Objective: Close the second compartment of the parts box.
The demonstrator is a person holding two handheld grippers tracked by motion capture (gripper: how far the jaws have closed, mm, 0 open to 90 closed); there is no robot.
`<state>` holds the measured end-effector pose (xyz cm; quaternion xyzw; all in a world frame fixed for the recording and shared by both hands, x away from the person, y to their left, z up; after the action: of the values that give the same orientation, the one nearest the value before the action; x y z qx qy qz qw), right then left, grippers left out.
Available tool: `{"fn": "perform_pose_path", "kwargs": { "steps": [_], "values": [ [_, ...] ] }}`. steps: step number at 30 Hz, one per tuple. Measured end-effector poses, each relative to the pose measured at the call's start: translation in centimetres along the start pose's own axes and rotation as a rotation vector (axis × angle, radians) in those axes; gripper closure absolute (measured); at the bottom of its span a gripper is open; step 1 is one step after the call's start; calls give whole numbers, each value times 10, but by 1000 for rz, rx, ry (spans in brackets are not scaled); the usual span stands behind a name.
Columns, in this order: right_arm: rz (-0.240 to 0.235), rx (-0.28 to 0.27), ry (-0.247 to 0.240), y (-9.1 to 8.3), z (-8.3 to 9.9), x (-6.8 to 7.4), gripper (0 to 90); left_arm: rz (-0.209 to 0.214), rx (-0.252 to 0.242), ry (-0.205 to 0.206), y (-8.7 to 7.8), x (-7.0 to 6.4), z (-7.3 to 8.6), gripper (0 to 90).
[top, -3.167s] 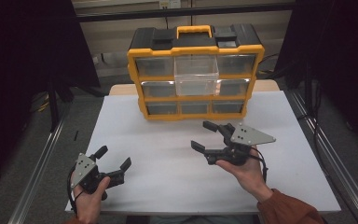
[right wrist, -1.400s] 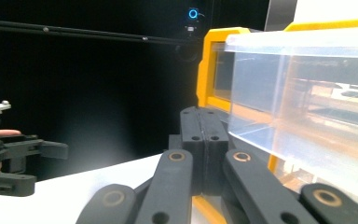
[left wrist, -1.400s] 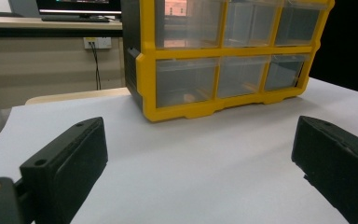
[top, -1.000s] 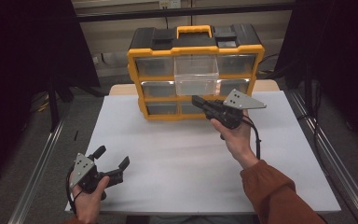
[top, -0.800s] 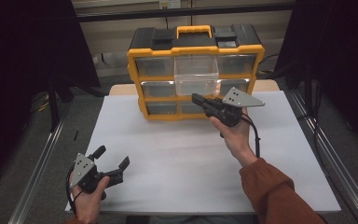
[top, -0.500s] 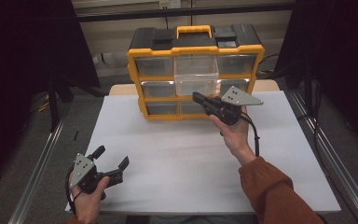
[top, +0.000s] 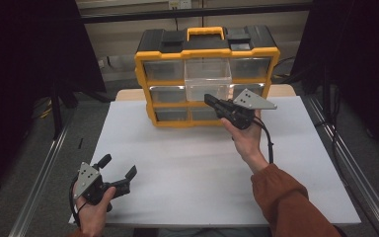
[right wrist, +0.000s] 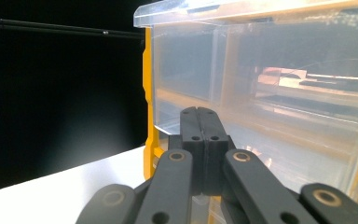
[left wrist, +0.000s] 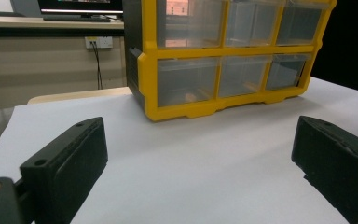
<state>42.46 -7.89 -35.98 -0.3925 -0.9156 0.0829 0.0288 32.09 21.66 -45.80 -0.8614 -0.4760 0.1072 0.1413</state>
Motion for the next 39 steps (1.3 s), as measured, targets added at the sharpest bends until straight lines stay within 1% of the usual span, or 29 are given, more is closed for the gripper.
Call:
{"fn": "perform_pose_path", "kwargs": {
  "steps": [1,2,3,5,6,7,8,10,12,13,18,20,21,22,23,26,27,28,30,32,37,38,39],
  "values": [
    [-3,3,2,0,0,1,900,1,7,10,0,0,1,35],
    [-3,3,2,0,0,1,900,0,2,2,0,0,0,35],
    [-2,2,5,0,0,1,900,-8,3,4,0,1,0,35],
    [-4,1,7,1,-1,1,900,-5,5,12,-1,1,0,35],
    [-3,0,7,1,-1,1,900,-8,4,8,0,2,0,35],
    [-4,0,6,1,-1,1,900,7,5,4,0,0,1,35],
    [-6,2,7,1,-1,1,900,-3,0,0,0,1,0,35],
    [-5,0,6,2,-1,0,900,-3,7,12,0,0,1,35],
    [1,-1,4,2,-1,0,900,0,2,6,0,-1,0,35],
    [-3,-2,3,3,-2,0,900,-4,7,10,0,0,1,35],
    [-2,-1,6,5,-2,0,900,-4,6,4,0,0,0,35],
    [2,2,6,6,-2,0,900,-3,12,10,0,0,1,35],
    [2,2,6,6,-2,0,900,0,7,4,0,-1,0,35],
    [2,2,9,6,-2,0,900,-1,9,11,0,0,1,35],
    [1,1,11,7,-2,0,900,-1,5,5,0,-1,0,35],
    [2,1,11,7,-2,-1,900,1,3,4,0,-1,0,35],
    [1,0,10,7,-3,-1,900,4,10,13,0,0,1,35],
    [3,0,10,8,-3,-1,900,6,5,13,0,-1,0,35],
    [-1,7,12,8,-3,0,900,3,5,8,0,-2,0,35],
    [-1,3,6,8,-5,0,900,4,2,10,0,-2,0,35],
    [-1,-2,11,10,-5,0,900,1,8,13,0,-1,1,35],
    [1,-4,8,10,-6,0,900,7,6,6,1,-2,1,35],
    [0,-3,7,10,-6,0,900,-2,6,11,0,-1,1,35]
  ]
}}
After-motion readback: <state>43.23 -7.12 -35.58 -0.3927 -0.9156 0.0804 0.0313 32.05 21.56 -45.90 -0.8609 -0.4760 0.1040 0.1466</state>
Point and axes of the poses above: each handheld gripper's, and its own axes: y roughly forward along the jaws, z roughly out of its underside, x roughly to its left, the point moved 9 cm from there along y, roughly forward along the jaws, and after that the axes turned 11 degrees about x, right-handed, at the moved point
